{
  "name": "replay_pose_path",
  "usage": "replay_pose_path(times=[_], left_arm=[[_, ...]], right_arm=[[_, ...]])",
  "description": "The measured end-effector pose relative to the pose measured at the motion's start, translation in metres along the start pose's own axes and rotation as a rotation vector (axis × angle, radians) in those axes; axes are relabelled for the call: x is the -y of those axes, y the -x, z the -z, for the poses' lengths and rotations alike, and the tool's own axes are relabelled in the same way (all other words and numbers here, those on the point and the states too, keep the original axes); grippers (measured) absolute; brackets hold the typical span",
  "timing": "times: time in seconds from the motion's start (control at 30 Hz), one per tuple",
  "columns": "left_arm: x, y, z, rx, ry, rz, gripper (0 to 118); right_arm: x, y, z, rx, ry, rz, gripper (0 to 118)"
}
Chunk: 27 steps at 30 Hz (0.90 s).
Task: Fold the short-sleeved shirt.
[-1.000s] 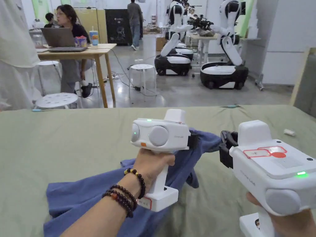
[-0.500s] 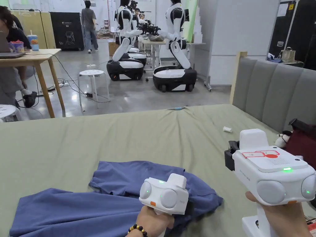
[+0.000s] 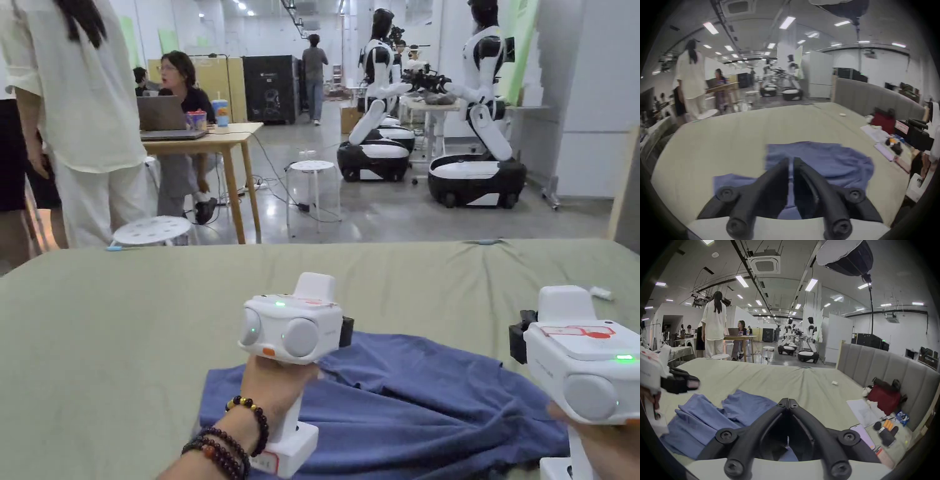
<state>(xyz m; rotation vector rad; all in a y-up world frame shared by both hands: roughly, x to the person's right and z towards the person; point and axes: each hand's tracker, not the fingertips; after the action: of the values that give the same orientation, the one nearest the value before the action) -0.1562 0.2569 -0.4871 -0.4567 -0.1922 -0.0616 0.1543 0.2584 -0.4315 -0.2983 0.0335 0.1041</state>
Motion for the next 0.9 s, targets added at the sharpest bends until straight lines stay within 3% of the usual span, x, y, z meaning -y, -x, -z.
replay_pose_path(times=[0.27,0.6,0.63,0.67,0.73,0.8,0.9], left_arm=[[0.039,0.103,-0.027,-0.164,0.025,-0.126,0],[0.051,0.133,0.012,-0.220,0.098,-0.161,0],[0.051,0.138,0.021,-0.227,0.124,-0.163,4],[0.052,0.143,0.034,-0.227,0.173,-0.172,18],[0.054,0.148,0.052,-0.225,0.221,-0.174,75],[0.058,0.151,0.071,-0.236,0.249,-0.165,118],[0.061,0.150,0.093,-0.222,0.259,-0.170,118]], right_arm=[[0.000,0.057,0.020,-0.052,0.034,-0.033,0],[-0.007,0.068,0.031,-0.062,0.052,-0.050,0],[-0.007,0.069,0.032,-0.065,0.052,-0.055,0],[-0.006,0.068,0.032,-0.071,0.051,-0.060,0],[-0.004,0.068,0.036,-0.086,0.054,-0.070,0],[0.000,0.069,0.044,-0.091,0.057,-0.080,0],[0.006,0.070,0.050,-0.101,0.057,-0.098,0]])
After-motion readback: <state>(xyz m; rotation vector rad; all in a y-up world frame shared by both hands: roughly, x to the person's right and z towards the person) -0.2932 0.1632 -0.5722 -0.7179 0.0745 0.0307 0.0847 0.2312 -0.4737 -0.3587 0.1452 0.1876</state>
